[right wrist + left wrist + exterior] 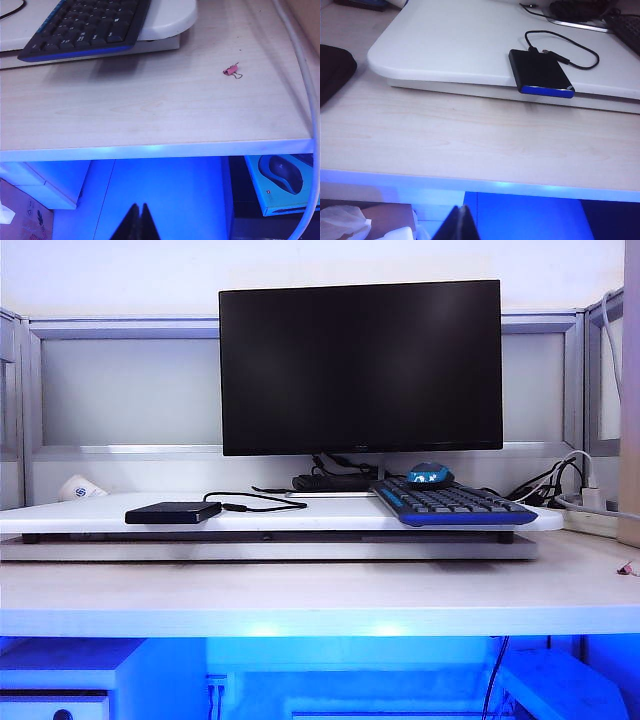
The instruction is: Unplug the data cable of the portable hard drive.
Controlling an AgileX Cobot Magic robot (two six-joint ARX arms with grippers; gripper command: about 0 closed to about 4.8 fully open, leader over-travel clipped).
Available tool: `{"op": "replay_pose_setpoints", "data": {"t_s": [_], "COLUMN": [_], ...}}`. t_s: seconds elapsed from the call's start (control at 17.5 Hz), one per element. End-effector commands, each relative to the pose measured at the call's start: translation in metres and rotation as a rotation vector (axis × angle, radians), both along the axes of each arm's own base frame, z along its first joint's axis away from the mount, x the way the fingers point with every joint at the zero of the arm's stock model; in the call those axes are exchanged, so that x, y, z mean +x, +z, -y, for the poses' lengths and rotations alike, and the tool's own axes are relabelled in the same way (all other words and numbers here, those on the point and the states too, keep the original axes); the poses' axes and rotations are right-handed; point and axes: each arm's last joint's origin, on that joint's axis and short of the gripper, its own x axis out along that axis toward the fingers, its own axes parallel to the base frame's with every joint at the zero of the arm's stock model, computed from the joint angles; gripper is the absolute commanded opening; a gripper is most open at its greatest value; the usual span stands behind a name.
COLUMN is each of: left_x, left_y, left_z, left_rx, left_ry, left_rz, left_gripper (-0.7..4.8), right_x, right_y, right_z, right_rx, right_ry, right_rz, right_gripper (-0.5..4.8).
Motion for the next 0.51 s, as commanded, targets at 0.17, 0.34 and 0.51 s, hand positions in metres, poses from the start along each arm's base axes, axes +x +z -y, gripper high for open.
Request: {"op": "replay_pose_setpoints", "data": {"t_s": [0.17,0.34,0.51], "left_x": [0.0001,0.0001,0.0003], "left_y": [-0.0029,-0.0029,-0.0018], "left_z": [0.0000,0.0000,0.0000], "left_rx": [0.001,0.001,-0.004], "left_ry": [0.001,0.001,0.001], "left_rz": [-0.015,-0.015,-0.006], "left_gripper": [-0.06,-0.06,-0.06], "right_x": [0.0003,0.0003,0.0003], "right_y": [-0.0001,-0.0001,0.0002], "right_z": [0.0002,0.0002,-0.0001], "right_rx": [-0.001,-0.001,0.002], "right_ry": [-0.006,-0.006,0.002], "right_rz": [0.008,0.008,0.010], "right_gripper": [-0.06,-0.06,-0.06]}}
